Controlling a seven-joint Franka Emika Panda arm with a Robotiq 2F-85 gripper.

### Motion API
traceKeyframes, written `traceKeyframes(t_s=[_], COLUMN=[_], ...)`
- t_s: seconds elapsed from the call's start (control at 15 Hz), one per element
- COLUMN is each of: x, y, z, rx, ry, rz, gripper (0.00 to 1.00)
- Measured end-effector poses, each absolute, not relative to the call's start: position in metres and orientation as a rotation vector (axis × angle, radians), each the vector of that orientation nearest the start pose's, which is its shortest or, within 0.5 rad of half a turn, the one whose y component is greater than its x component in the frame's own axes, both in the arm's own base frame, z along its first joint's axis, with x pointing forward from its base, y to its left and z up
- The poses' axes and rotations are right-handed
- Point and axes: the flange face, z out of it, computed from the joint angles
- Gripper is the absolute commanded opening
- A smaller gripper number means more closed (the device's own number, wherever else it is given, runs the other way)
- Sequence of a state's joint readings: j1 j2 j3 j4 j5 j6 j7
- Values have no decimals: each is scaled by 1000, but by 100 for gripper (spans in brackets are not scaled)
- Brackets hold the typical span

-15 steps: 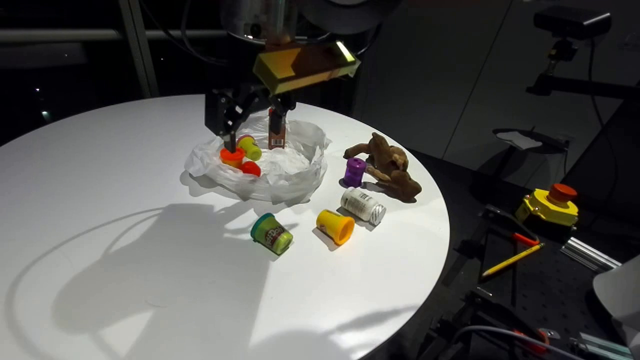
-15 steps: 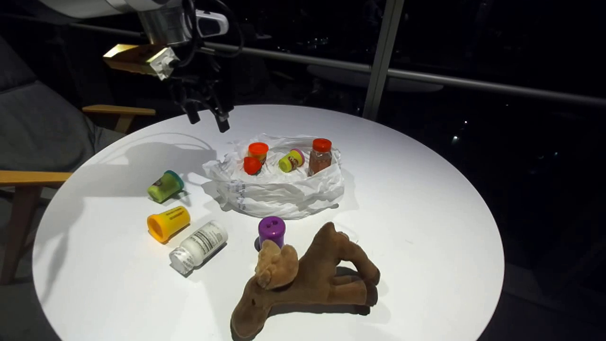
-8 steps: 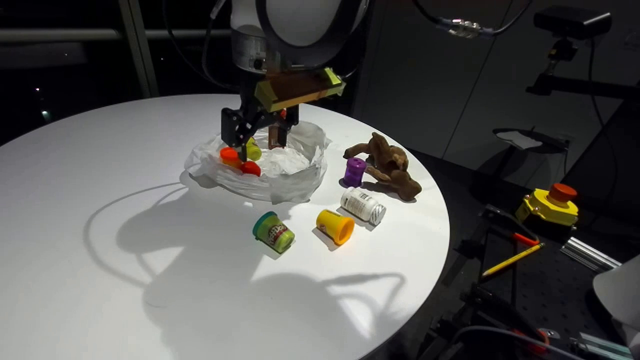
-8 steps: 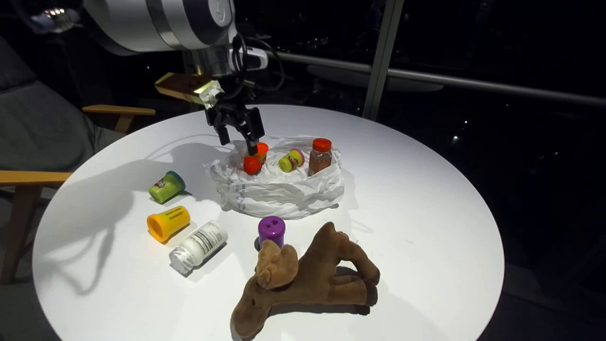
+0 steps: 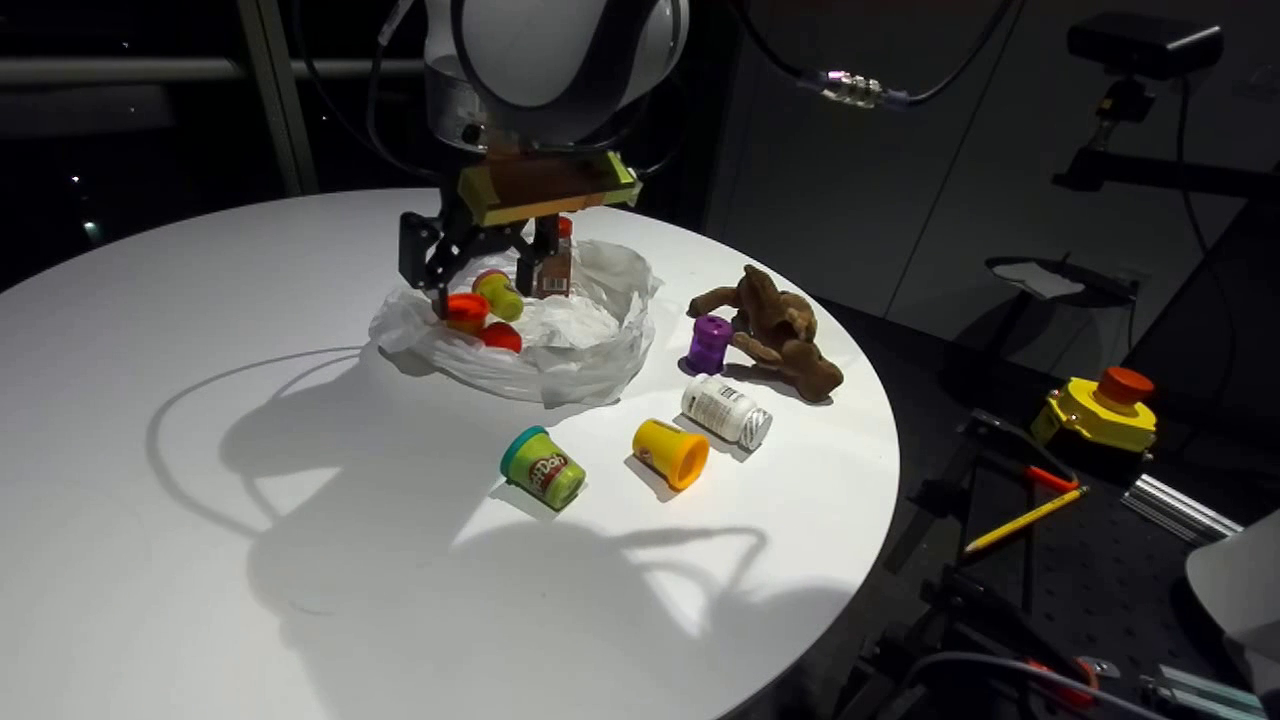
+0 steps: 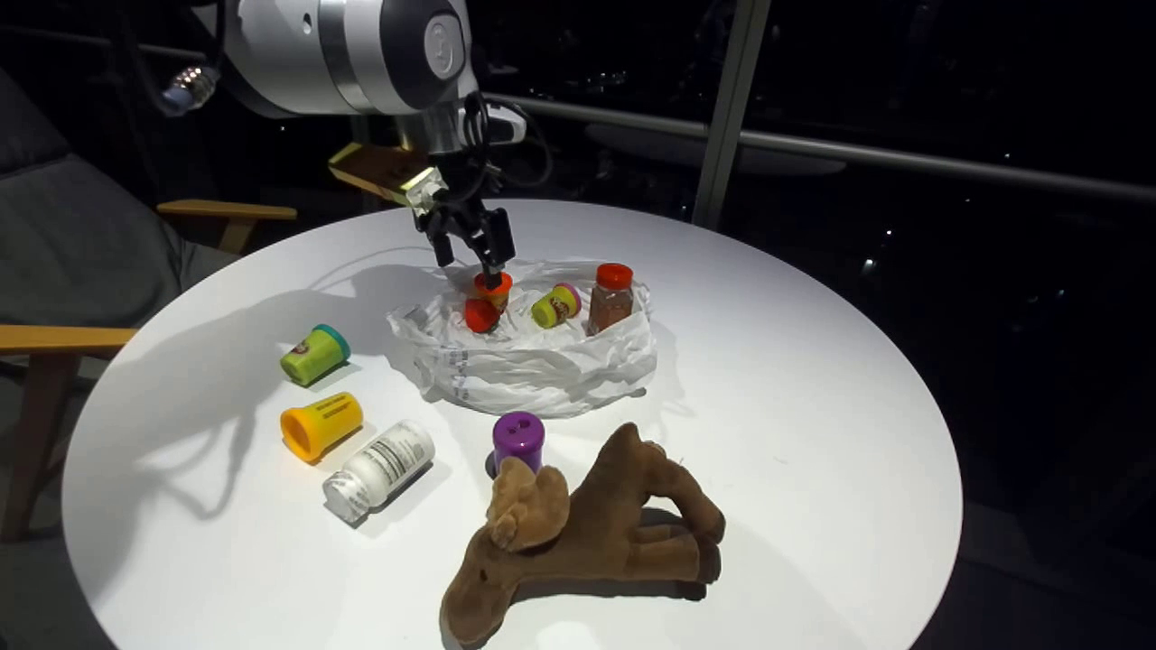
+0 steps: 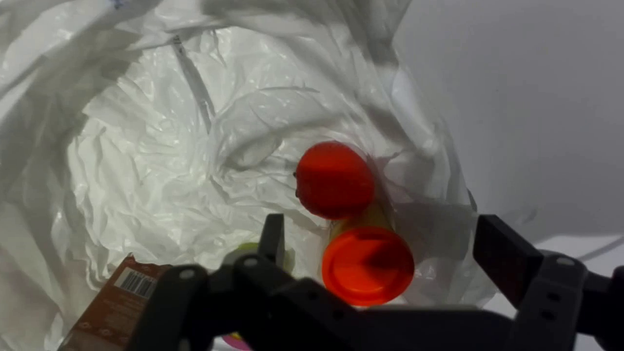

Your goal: Pick the objects in the plastic bag and put them on the table

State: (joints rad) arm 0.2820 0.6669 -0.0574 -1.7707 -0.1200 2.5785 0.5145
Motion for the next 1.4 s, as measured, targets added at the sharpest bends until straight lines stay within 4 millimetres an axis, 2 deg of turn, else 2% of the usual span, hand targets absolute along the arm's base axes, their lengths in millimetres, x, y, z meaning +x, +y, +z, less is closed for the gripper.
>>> traceKeyframes(t_s=[0.47, 0.93, 1.4], x=[670, 692, 705], y=[157, 145, 137], z=[192, 162, 177], rx=[-3148, -3149, -3142], ry=[288, 315, 326], rz=[-281, -281, -338], gripper=[100, 100, 100])
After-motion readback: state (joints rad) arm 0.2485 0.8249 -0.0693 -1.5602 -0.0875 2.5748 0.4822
